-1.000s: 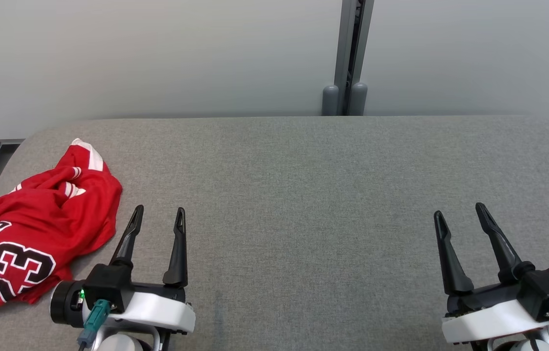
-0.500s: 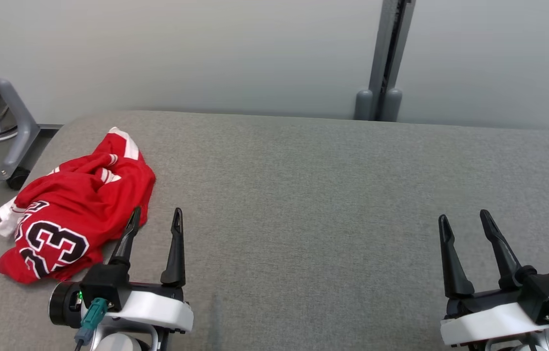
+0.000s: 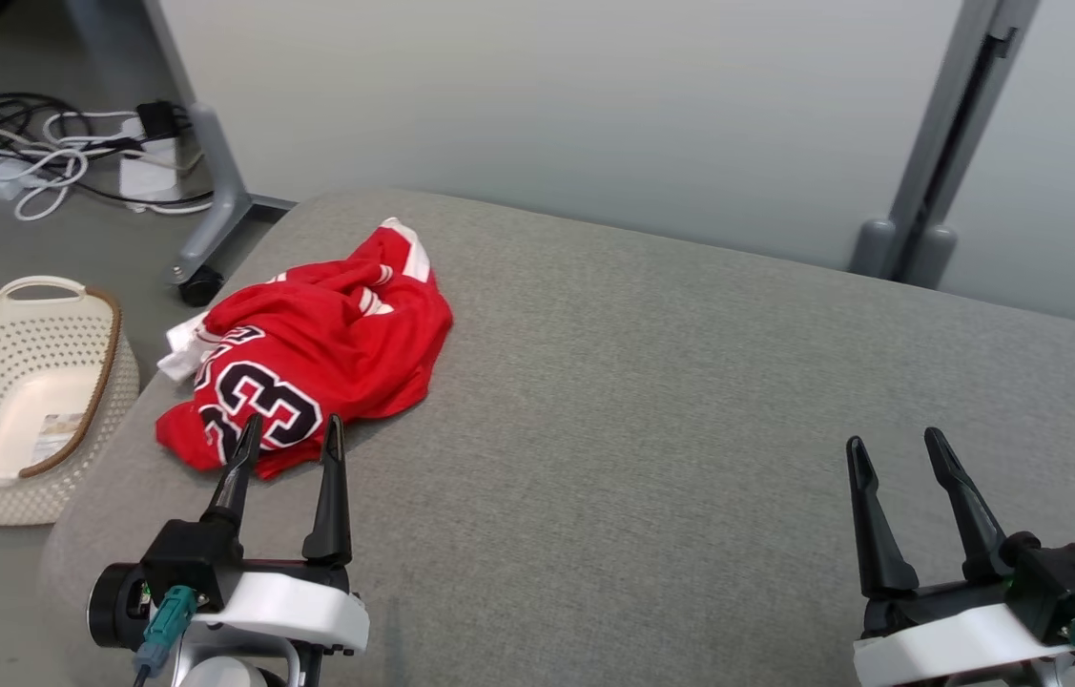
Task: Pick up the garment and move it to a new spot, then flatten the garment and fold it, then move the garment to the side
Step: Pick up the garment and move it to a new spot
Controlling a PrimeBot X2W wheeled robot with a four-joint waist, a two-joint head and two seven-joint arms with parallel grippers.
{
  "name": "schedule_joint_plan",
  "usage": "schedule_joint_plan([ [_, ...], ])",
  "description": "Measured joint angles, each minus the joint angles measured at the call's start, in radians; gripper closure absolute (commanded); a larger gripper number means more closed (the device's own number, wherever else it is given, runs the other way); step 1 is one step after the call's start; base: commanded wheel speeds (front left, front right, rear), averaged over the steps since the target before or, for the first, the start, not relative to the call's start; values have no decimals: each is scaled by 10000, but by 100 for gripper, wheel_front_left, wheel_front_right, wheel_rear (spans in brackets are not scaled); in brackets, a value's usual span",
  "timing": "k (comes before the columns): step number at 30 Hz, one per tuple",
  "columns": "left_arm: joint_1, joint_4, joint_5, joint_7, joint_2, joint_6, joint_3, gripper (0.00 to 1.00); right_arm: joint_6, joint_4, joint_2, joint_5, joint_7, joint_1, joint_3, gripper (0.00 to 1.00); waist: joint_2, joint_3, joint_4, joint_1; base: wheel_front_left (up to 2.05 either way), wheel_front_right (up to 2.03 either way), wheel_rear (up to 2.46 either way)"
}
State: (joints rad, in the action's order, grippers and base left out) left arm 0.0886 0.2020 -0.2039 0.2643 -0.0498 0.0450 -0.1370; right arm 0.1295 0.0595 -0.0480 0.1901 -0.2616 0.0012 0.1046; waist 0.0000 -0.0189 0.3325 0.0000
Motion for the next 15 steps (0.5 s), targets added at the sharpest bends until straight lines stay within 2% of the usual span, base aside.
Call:
schedule_joint_plan([
  [10, -62, 79, -163, 0, -42, 107, 213, 0, 0, 222, -4, 313, 0, 8, 284, 0, 0, -4, 1519, 0, 0, 0, 0],
  [15, -208, -75, -219, 0, -98, 267, 414, 0, 2, 389, 12, 311, 0, -200, 560, 0, 0, 141, 1813, 0, 0, 0, 0],
])
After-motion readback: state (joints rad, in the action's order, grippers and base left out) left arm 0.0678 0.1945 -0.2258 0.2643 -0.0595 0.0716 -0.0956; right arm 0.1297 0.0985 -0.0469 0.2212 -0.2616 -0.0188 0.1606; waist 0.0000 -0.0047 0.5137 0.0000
